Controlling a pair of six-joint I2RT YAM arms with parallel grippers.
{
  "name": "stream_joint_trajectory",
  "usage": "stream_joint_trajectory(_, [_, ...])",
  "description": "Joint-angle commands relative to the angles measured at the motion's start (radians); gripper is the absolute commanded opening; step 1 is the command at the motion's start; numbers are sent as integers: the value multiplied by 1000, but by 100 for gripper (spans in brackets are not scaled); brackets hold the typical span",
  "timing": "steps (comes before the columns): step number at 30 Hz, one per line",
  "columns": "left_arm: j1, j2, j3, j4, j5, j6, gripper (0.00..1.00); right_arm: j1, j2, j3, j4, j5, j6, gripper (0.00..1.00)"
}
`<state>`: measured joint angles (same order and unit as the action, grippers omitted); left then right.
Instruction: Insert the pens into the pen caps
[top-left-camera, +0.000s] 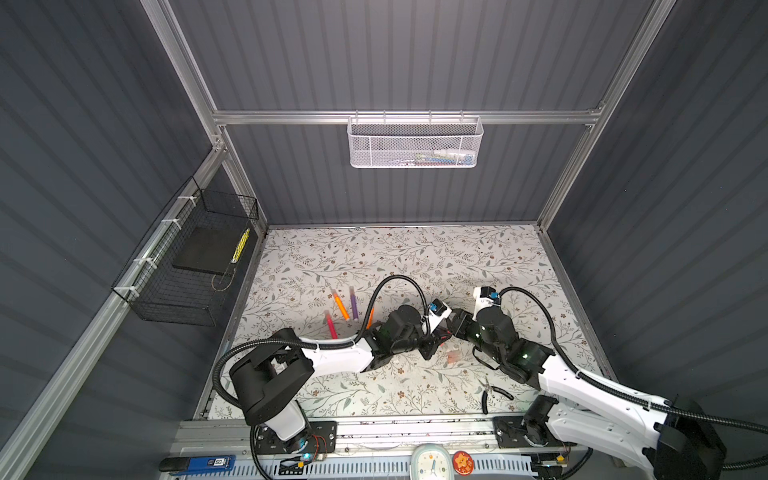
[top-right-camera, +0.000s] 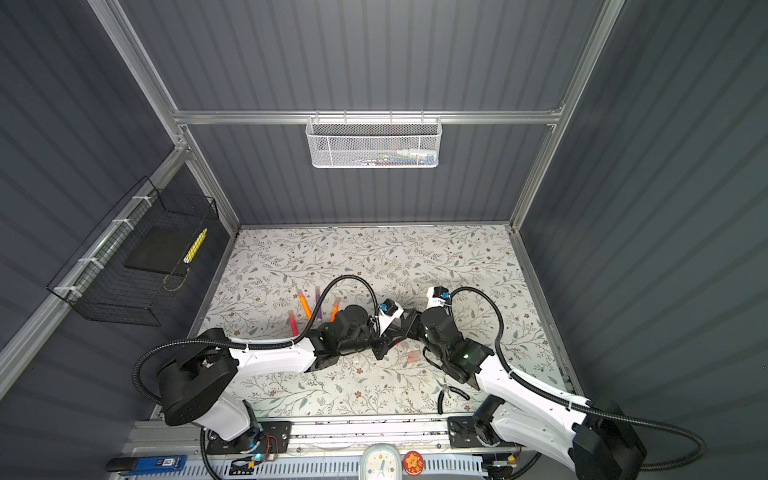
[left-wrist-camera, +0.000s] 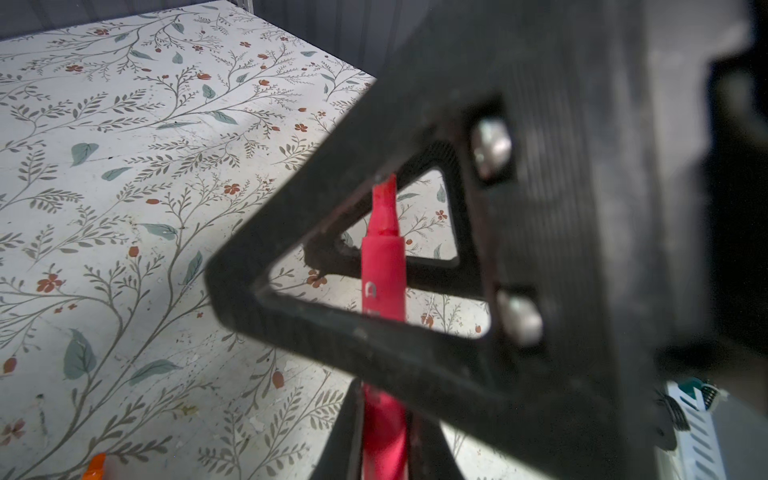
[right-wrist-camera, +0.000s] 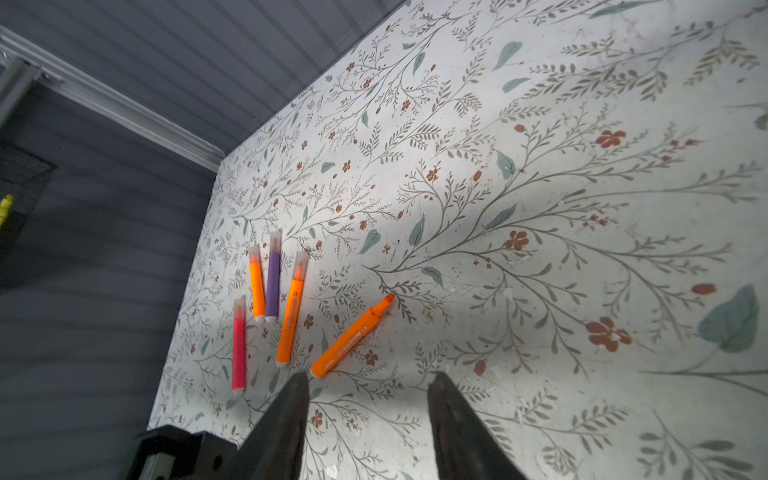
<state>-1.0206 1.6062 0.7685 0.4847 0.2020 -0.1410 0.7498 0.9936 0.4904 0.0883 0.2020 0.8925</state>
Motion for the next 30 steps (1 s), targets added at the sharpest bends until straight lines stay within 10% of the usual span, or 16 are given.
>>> stream_joint_trajectory(1, [-4, -2, 21, -8, -13, 17, 0, 6, 25, 33, -12, -29, -6, 47])
stream_joint_trajectory(12, [-4, 6, 29, -13, -13, 9, 8, 6, 8, 33, -22, -19, -14, 2])
stream_joint_trajectory(19, [-4, 23, 47, -38, -32, 1, 28, 12, 14, 28, 16, -57, -22, 0])
stream_joint_trajectory(30, [-4, 43, 65, -51, -24, 0, 27, 20, 16, 9, 65, -67, -19, 0])
